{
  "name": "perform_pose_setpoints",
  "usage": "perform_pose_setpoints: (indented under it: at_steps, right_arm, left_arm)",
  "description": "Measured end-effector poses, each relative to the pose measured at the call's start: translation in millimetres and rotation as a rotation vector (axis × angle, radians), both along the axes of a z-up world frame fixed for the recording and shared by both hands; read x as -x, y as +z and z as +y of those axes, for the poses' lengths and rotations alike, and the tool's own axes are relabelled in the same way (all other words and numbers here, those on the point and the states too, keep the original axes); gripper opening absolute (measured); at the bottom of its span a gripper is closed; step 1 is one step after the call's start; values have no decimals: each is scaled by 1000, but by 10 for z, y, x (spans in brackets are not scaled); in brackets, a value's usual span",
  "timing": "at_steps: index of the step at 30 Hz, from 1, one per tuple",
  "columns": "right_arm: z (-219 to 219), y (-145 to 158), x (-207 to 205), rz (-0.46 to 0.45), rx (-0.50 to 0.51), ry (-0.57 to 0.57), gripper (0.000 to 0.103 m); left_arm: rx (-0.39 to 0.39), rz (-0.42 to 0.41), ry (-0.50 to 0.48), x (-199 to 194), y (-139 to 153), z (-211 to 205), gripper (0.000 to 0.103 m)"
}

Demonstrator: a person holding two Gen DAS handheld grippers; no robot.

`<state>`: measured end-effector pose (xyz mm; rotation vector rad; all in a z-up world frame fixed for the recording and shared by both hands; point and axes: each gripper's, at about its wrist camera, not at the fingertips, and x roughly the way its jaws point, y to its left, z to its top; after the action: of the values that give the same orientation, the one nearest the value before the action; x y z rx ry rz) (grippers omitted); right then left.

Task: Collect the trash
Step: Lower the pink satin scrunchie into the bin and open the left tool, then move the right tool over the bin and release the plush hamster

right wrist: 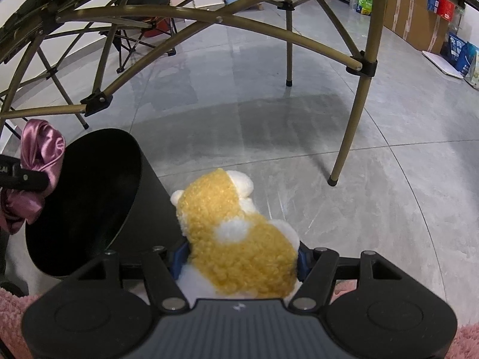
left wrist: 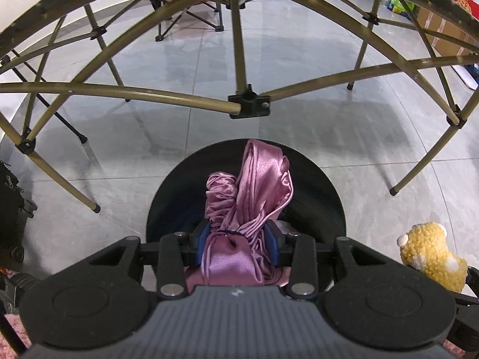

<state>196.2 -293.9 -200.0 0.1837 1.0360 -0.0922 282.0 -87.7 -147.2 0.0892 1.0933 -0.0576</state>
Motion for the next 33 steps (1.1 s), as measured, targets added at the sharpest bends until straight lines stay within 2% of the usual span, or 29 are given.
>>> perform_pose_setpoints:
  at_steps: [3, 6, 7, 8, 9, 10, 11, 33]
  right_arm:
    - [-13, -6, -7, 1, -3, -3, 65]
    - [-11, -8, -11, 0, -5, 1, 65]
    - [-9, -9, -12, 0, -5, 2, 65]
    - [-5, -9, -13, -1, -6, 4, 65]
    - [-4, -9, -12, -1, -7, 5, 65]
    - [-4, -7, -10, -3, -8, 5, 65]
    - [-5, -3, -8, -5, -10, 5, 65]
    - [34, 60, -1, -20, -3, 23, 65]
  left_arm:
    - [-5, 3, -7, -9, -18, -18, 43]
    - [-8, 1, 2, -24, -17, -5, 53]
    - [-7, -2, 3, -24, -13, -11, 61]
    - [-7, -6, 2, -20, -7, -13, 75]
    - [-11, -11, 1, -11, 1, -16, 84]
    - [-16, -15, 4, -9, 3, -22, 98]
    - [-23, -20, 8, 1, 10, -29, 103]
    - [-22, 3, 9, 36, 4, 7, 103]
